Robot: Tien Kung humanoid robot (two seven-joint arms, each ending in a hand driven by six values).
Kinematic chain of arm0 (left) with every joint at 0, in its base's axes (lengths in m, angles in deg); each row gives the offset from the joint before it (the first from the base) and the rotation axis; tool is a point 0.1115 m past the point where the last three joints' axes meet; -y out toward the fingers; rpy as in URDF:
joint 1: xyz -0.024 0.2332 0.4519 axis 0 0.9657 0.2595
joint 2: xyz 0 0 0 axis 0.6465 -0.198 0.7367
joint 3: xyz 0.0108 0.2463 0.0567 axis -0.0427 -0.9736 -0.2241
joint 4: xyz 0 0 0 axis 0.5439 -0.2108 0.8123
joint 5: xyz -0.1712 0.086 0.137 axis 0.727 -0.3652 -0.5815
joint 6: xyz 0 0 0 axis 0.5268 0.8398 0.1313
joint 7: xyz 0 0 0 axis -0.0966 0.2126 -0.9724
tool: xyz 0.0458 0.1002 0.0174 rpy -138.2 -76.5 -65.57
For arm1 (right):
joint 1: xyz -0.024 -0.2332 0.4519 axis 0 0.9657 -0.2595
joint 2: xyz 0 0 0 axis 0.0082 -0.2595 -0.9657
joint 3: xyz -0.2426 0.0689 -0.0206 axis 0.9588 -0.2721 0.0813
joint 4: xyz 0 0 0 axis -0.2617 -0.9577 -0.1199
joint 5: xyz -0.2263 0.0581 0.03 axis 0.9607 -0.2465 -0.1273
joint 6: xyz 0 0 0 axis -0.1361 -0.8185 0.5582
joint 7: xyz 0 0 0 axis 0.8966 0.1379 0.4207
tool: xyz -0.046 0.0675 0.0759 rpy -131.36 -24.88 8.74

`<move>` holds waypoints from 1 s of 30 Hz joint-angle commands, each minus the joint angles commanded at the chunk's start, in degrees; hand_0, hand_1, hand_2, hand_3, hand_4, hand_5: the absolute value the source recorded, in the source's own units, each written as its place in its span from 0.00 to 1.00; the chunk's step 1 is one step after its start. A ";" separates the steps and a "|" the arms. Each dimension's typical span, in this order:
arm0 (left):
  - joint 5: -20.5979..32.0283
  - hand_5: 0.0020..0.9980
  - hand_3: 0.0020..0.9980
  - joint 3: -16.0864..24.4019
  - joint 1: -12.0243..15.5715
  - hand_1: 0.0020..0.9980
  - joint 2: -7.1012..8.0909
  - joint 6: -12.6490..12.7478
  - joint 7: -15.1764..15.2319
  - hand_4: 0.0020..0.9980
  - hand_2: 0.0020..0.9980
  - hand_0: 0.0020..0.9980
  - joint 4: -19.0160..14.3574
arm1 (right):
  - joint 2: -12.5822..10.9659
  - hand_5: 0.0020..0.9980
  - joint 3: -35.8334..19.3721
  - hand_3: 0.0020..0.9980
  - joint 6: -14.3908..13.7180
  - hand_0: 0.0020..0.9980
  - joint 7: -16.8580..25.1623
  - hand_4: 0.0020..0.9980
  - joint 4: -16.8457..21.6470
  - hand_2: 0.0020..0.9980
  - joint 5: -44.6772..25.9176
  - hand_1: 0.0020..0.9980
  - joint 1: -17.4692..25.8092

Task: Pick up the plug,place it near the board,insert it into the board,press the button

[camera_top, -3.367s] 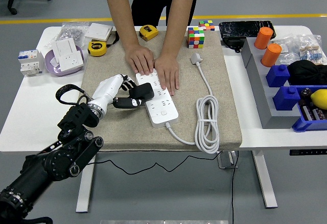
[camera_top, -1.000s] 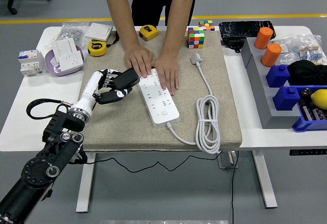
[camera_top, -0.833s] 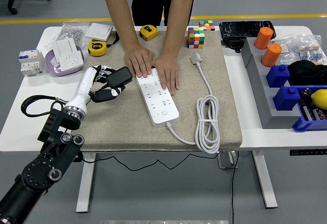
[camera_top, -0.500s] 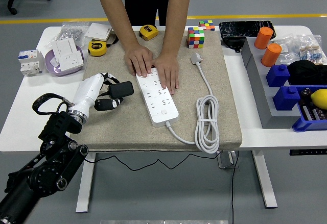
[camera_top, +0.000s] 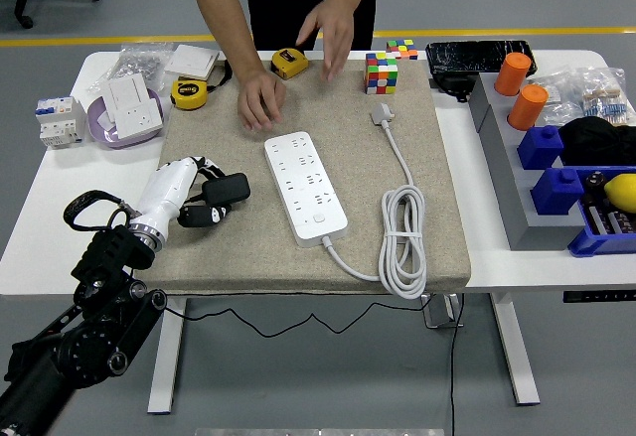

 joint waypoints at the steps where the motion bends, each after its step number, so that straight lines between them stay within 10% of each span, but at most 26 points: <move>1: -0.16 0.09 0.57 0.05 -0.06 0.83 0.08 -0.29 -0.13 0.76 0.66 0.90 0.04 | -0.01 0.56 0.08 0.60 0.02 0.82 0.02 0.88 0.00 0.70 -0.10 0.72 0.00; 4: -1.17 0.09 0.57 0.13 -0.25 0.83 0.22 -1.40 -0.66 0.76 0.66 0.90 0.11 | -0.04 0.56 -0.04 0.60 0.05 0.82 -0.01 0.88 0.00 0.70 -0.07 0.72 0.03; 5: -2.01 0.24 0.63 0.25 -0.32 0.99 0.23 -2.02 -0.89 0.96 0.84 0.99 0.15 | -0.05 0.56 -0.12 0.60 0.03 0.82 -0.01 0.88 0.00 0.70 -0.10 0.72 0.04; 17: -2.53 0.41 0.79 1.52 -0.57 1.00 0.53 -5.54 -1.06 1.00 0.95 1.00 -0.76 | -0.03 0.56 -0.34 0.60 0.02 0.81 -0.04 0.88 0.00 0.70 0.05 0.72 0.00; 18: -2.53 0.87 0.92 1.66 -0.56 1.00 0.56 -5.60 -0.89 1.00 1.00 1.00 -0.95 | -0.02 0.57 -0.35 0.61 0.01 0.82 -0.04 0.88 0.00 0.70 0.05 0.72 -0.01; 23: -2.14 0.87 0.92 2.63 -0.81 1.00 0.76 -5.14 0.46 1.00 1.00 1.00 -2.75 | 0.01 0.57 -0.47 0.61 0.03 0.82 -0.04 0.88 0.00 0.70 0.15 0.72 -0.06; 24: -1.13 1.00 0.97 2.83 -0.74 1.00 0.80 -4.59 0.98 1.00 1.00 1.00 -3.29 | 0.02 0.57 -0.46 0.61 0.02 0.82 -0.03 0.88 0.00 0.70 0.12 0.72 -0.09; 30: 12.13 1.00 1.00 4.29 2.38 1.00 -0.36 -0.43 9.06 1.00 1.00 1.00 -11.33 | 0.14 0.57 -0.55 0.60 0.00 0.82 0.00 0.88 0.00 0.70 0.14 0.72 -0.20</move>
